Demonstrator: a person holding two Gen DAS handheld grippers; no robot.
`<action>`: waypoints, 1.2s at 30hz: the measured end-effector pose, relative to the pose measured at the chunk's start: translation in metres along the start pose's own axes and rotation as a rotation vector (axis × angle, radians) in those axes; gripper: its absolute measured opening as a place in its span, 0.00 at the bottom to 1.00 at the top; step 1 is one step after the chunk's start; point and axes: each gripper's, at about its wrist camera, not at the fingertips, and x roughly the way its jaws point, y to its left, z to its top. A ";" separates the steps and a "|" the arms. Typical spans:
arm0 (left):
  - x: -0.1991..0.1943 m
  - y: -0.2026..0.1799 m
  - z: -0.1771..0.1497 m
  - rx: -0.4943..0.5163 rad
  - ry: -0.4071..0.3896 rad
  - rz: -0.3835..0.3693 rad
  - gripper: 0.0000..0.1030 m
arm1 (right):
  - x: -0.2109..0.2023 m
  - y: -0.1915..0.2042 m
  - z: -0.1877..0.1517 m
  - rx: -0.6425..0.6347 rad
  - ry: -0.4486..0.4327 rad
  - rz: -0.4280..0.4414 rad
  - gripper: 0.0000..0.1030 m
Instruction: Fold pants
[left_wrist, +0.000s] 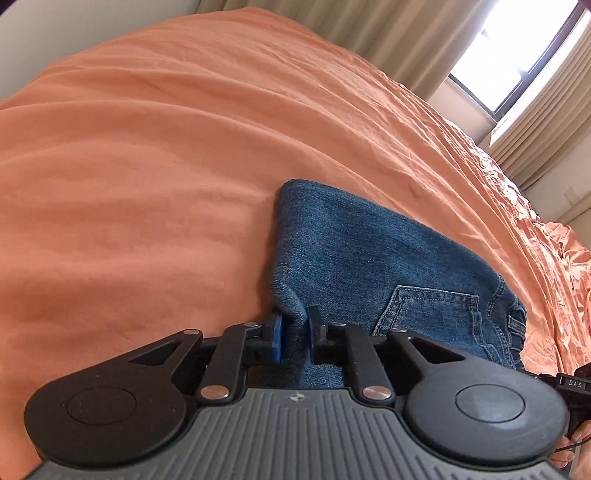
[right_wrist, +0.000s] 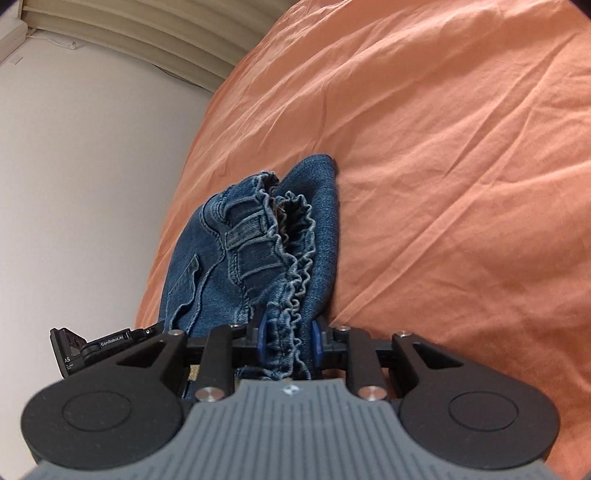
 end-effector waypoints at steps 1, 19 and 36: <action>-0.003 -0.001 0.001 -0.005 0.000 0.012 0.21 | 0.000 0.005 0.003 -0.031 -0.004 -0.031 0.25; -0.077 -0.049 -0.063 0.239 0.060 0.218 0.26 | -0.052 0.114 -0.066 -0.591 -0.131 -0.345 0.33; -0.172 -0.137 -0.074 0.401 -0.151 0.203 0.35 | -0.116 0.181 -0.101 -0.659 -0.185 -0.303 0.36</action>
